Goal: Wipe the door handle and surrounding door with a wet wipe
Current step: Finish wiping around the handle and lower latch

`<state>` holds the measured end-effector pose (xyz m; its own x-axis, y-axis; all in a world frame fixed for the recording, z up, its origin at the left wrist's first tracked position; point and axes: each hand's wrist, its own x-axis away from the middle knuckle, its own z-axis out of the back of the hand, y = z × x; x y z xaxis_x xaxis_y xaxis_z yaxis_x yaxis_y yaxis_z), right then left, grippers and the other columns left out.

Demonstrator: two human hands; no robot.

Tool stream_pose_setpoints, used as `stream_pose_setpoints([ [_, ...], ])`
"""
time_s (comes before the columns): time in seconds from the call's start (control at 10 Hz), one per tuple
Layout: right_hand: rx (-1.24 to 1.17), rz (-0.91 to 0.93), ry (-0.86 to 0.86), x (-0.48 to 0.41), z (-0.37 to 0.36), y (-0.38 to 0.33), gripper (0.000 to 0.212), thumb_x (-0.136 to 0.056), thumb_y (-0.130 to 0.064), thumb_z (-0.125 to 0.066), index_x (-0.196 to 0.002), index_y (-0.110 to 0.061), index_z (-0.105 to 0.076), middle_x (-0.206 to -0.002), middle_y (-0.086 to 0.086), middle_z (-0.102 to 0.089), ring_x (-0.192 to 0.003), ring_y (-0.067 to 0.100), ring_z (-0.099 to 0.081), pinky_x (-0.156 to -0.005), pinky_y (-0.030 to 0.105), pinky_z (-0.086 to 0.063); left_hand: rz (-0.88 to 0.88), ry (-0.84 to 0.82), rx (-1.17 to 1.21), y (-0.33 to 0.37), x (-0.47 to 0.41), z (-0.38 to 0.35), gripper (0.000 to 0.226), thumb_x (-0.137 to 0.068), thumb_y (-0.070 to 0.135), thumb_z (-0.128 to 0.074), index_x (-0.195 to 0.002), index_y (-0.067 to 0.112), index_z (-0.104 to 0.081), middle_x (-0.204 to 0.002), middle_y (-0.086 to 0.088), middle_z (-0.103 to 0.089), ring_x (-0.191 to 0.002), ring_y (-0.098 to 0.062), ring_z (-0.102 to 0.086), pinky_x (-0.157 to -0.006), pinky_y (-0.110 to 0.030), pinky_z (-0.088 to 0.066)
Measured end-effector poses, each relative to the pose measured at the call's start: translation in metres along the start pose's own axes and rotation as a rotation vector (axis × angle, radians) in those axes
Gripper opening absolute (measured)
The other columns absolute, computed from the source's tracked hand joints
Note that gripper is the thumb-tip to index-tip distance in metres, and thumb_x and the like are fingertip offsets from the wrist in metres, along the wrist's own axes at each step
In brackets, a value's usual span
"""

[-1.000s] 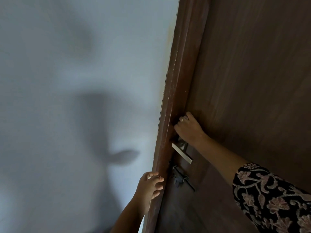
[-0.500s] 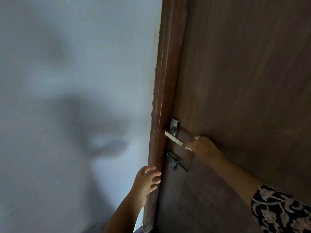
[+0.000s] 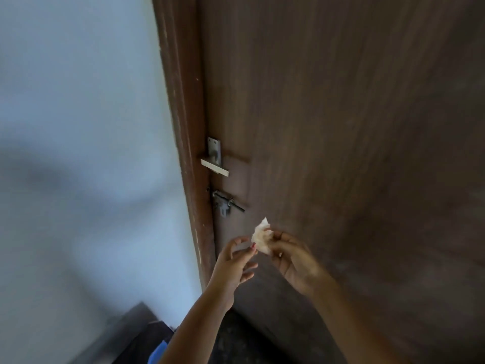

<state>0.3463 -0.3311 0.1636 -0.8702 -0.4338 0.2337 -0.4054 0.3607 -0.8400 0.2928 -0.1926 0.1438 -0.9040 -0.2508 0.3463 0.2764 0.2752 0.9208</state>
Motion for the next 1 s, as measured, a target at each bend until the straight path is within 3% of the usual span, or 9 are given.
stream_pose_setpoints([
  [0.1, 0.037, 0.003, 0.037, 0.036, 0.025, 0.015, 0.034, -0.085, 0.019, -0.049, -0.113, 0.004, -0.061, -0.106, 0.02, -0.067, -0.096, 0.026, -0.065, -0.083, 0.028, -0.055, 0.011, -0.016, -0.014, -0.021, 0.016, -0.026, 0.01, -0.085, 0.027, -0.07, -0.095, 0.029, -0.067, -0.083, 0.005, -0.074, -0.071, -0.008, -0.069, -0.063, -0.024, -0.05],
  [0.3, 0.072, -0.006, 0.268, 0.123, 0.113, 0.067, 0.022, -0.084, 0.013, -0.057, -0.097, -0.002, -0.067, -0.088, 0.011, -0.074, -0.087, 0.022, -0.07, -0.08, 0.031, -0.058, 0.147, -0.051, -0.176, -0.112, 0.061, -0.084, 0.012, -0.086, 0.006, -0.067, -0.086, 0.018, -0.065, -0.067, 0.003, -0.068, -0.062, -0.008, -0.062, -0.062, -0.021, -0.049],
  [0.5, 0.06, -0.176, 0.656, 0.217, 0.207, 0.163, 0.027, -0.082, 0.018, -0.054, -0.08, -0.008, -0.062, -0.08, 0.012, -0.069, -0.078, 0.021, -0.067, -0.071, 0.029, -0.056, 0.354, -0.167, -0.449, -0.239, 0.121, -0.125, 0.007, -0.078, 0.015, -0.074, -0.077, 0.016, -0.068, -0.06, 0.001, -0.063, -0.057, -0.011, -0.055, -0.05, -0.022, -0.039],
  [0.6, -0.028, -0.289, 0.798, 0.261, 0.242, 0.217, 0.028, -0.08, 0.023, -0.051, -0.077, -0.003, -0.062, -0.078, 0.015, -0.066, -0.074, 0.021, -0.065, -0.061, 0.021, -0.055, 0.375, -0.245, -0.71, -0.299, 0.146, -0.134, 0.013, -0.071, 0.029, -0.078, -0.073, 0.022, -0.068, -0.062, 0.007, -0.066, -0.063, -0.009, -0.06, -0.056, -0.019, -0.044],
  [0.7, -0.095, -0.403, 0.967, 0.295, 0.273, 0.273, 0.031, -0.079, 0.025, -0.05, -0.073, -0.003, -0.063, -0.074, 0.019, -0.064, -0.065, 0.02, -0.066, -0.053, 0.019, -0.054, 0.384, -0.36, -0.865, -0.353, 0.159, -0.137, 0.01, -0.075, 0.022, -0.077, -0.073, 0.021, -0.067, -0.074, 0.002, -0.073, -0.078, -0.017, -0.068, -0.073, -0.029, -0.051],
  [0.8, -0.12, -0.503, 1.18, 0.317, 0.307, 0.337, 0.031, -0.079, 0.019, -0.054, -0.074, -0.009, -0.065, -0.083, 0.024, -0.067, -0.075, 0.028, -0.068, -0.074, 0.036, -0.059, 0.396, -0.419, -0.98, -0.406, 0.159, -0.135, 0.011, -0.078, 0.018, -0.074, -0.071, 0.022, -0.066, -0.081, -0.003, -0.075, -0.084, -0.02, -0.071, -0.078, -0.03, -0.052],
  [0.9, -0.087, -0.564, 1.34, 0.328, 0.344, 0.394, 0.03, -0.077, 0.014, -0.06, -0.073, -0.016, -0.066, -0.095, 0.026, -0.069, -0.086, 0.035, -0.066, -0.085, 0.048, -0.054, 0.398, -0.42, -1.024, -0.456, 0.147, -0.129, 0.005, -0.079, 0.018, -0.073, -0.075, 0.019, -0.071, -0.083, -0.004, -0.076, -0.084, -0.022, -0.07, -0.079, -0.032, -0.054],
  [1.0, -0.051, -0.641, 1.456, 0.331, 0.378, 0.437, 0.025, -0.08, 0.008, -0.059, -0.082, -0.014, -0.07, -0.086, 0.016, -0.069, -0.07, 0.026, -0.065, -0.064, 0.039, -0.059, 0.395, -0.429, -1.059, -0.499, 0.132, -0.121, 0.003, -0.08, 0.02, -0.071, -0.079, 0.018, -0.073, -0.086, -0.003, -0.076, -0.085, -0.02, -0.07, -0.081, -0.031, -0.054],
])
